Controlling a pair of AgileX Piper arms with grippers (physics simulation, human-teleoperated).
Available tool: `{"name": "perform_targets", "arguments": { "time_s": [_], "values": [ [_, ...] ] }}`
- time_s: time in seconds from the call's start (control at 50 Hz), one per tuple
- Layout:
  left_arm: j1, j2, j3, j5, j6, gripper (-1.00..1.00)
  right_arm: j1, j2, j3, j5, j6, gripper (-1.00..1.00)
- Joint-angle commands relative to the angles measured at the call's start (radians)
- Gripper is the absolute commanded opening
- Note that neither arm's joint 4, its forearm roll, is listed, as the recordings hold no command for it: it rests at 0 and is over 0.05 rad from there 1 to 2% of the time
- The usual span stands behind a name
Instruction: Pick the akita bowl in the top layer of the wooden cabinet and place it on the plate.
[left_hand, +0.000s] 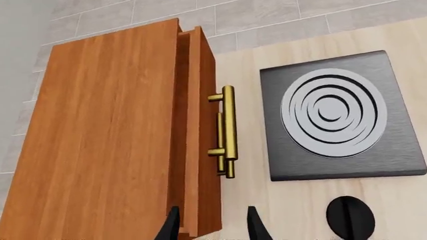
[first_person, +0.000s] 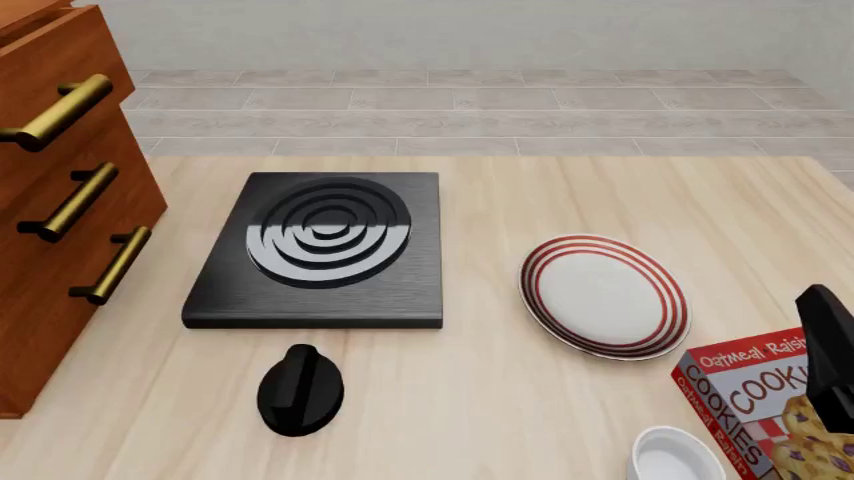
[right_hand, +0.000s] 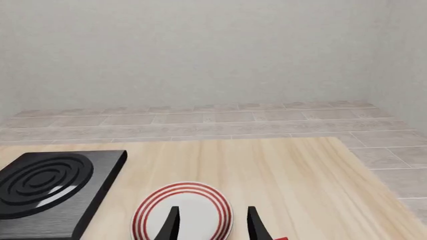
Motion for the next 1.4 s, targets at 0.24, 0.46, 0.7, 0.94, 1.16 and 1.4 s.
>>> {"name": "perform_targets", "arguments": {
  "time_s": [0.24,0.46,0.7,0.94,1.16,1.4],
  "values": [
    [0.026,-0.008,0.068,-0.039,-0.014,1.0,0.003,0.0,-0.001,0.003,-0.003,1.0],
    [0.047,-0.014,0.097,-0.057,-0.016,1.0,0.004,0.004,-0.002,0.001,-0.003,1.0],
    [0.048,-0.018,0.128,-0.074,-0.029,1.0,0.005,0.004,-0.002,0.001,-0.004,1.0],
    [0.056,-0.02,0.167,-0.099,-0.04,1.0,0.006,0.004,-0.002,0.002,-0.004,1.0],
    [0.072,-0.024,0.201,-0.12,-0.048,1.0,0.009,0.001,0.0,0.005,-0.007,1.0],
    [0.08,-0.021,0.227,-0.131,-0.052,1.0,0.01,0.001,-0.001,0.006,-0.011,1.0]
  ]
}}
